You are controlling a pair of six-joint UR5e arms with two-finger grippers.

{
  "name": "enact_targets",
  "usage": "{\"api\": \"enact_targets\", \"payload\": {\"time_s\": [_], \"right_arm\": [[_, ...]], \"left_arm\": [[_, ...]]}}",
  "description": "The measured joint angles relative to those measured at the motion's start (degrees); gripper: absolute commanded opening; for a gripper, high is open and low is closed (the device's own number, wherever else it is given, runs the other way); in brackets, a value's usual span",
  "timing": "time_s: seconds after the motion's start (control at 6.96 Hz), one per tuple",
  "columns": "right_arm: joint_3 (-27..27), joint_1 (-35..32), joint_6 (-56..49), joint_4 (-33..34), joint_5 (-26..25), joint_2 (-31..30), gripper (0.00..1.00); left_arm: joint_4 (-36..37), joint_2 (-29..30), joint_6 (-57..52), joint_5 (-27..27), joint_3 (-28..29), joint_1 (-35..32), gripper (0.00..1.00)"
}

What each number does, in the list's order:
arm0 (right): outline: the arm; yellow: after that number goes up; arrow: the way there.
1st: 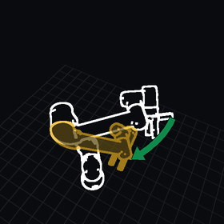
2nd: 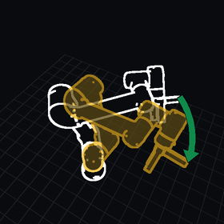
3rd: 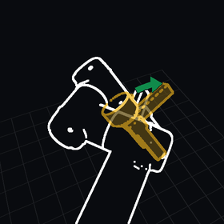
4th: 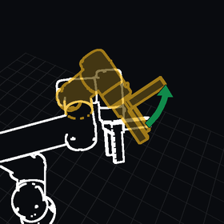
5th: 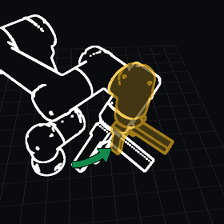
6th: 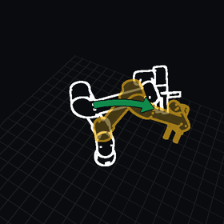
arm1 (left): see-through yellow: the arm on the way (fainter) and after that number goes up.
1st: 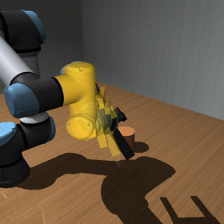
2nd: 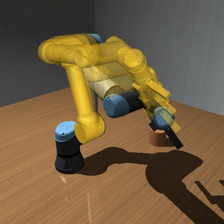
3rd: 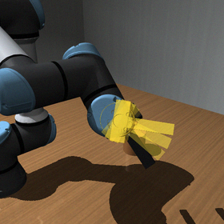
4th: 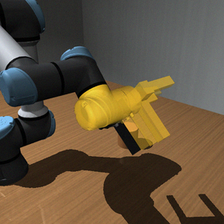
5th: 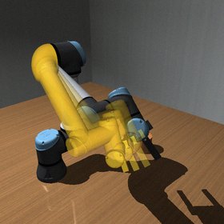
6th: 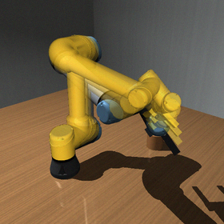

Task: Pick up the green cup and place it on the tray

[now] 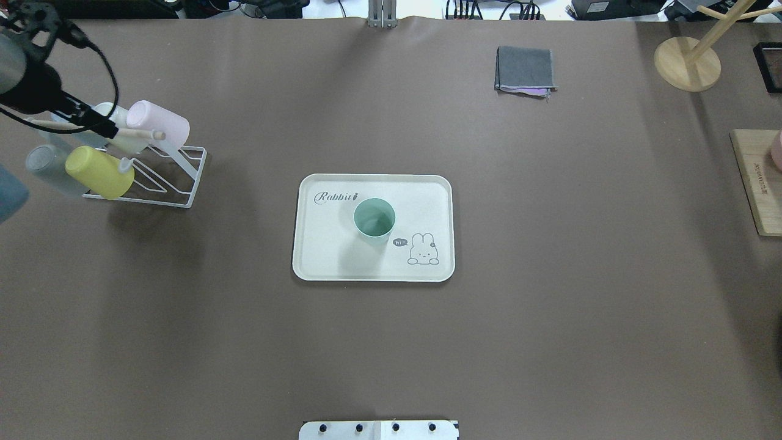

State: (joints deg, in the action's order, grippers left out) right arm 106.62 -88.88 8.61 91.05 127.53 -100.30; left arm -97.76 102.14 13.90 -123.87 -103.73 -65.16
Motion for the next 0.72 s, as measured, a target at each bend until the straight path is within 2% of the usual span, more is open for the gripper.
{"api": "enact_targets", "payload": {"time_s": [0.29,0.72], "right_arm": [[0.09,0.02,0.0,0.07,0.0,0.01,1.0],[0.12,0.02,0.0,0.19,0.05,0.03,1.0]], "left_arm": [[1.77,-5.75,-8.37,-7.59,5.0,-9.87,0.98],[8.34,-8.5,-11.72,-10.67,10.22,-19.23,0.98]]}}
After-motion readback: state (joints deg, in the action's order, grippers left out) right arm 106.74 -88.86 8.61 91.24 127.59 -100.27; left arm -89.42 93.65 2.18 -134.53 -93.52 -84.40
